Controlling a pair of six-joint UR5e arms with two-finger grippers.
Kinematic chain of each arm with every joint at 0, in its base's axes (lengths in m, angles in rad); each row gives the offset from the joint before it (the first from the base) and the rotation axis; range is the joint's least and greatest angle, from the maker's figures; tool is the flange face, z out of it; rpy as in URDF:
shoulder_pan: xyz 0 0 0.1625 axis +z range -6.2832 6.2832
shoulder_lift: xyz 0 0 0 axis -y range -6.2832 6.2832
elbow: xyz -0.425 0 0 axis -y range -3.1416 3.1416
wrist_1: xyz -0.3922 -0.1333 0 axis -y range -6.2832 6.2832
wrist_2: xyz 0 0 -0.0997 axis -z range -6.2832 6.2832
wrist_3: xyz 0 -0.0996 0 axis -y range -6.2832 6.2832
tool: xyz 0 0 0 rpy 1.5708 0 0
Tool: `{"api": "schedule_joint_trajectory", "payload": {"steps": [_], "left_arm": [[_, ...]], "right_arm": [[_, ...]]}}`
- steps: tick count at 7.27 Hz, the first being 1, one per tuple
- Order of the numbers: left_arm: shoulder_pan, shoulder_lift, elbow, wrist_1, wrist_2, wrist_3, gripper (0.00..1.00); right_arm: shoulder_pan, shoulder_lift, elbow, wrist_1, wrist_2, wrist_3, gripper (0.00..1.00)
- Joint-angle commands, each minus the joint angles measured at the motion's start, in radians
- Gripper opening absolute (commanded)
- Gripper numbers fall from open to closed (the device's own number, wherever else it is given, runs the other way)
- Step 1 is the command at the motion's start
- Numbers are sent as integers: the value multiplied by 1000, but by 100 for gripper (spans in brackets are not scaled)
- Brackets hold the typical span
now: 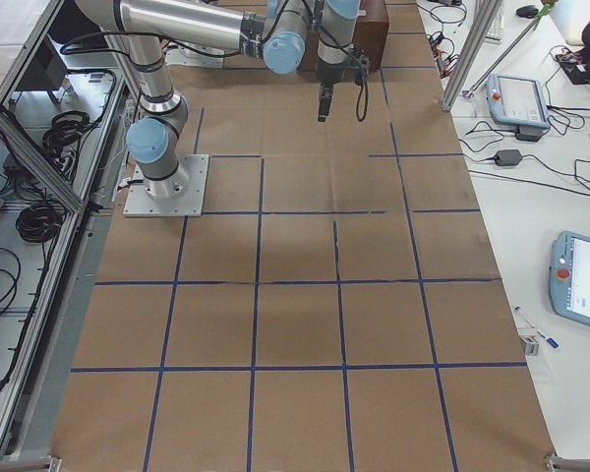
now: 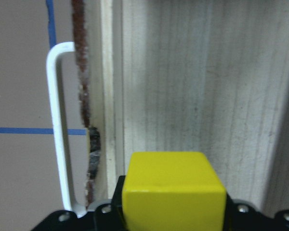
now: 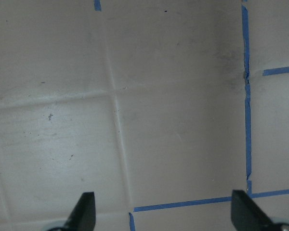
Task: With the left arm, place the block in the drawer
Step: 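Carry the yellow cube over the open drawer and lower it inside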
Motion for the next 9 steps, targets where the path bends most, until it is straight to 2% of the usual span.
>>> {"api": "schedule_joint_trajectory", "payload": {"steps": [1,3,4,5,6,8,9], "left_arm": [[-6,-10,-29,38,-2,-21,8],[-6,-36,-22,46,-3,-22,8],[-6,-38,-26,46,-2,-22,11],[-6,-42,-23,49,3,-19,23],[-6,-44,-25,51,3,-19,47],[-6,-47,-23,51,6,-19,59],[-6,-53,-19,51,0,-21,72]], "right_arm": [[0,0,0,0,0,-2,100],[0,0,-2,0,0,-2,100],[0,0,0,0,0,-2,100],[0,0,0,0,0,-2,100],[0,0,0,0,0,-2,100],[0,2,0,0,0,-2,100],[0,0,0,0,0,-2,100]]}}
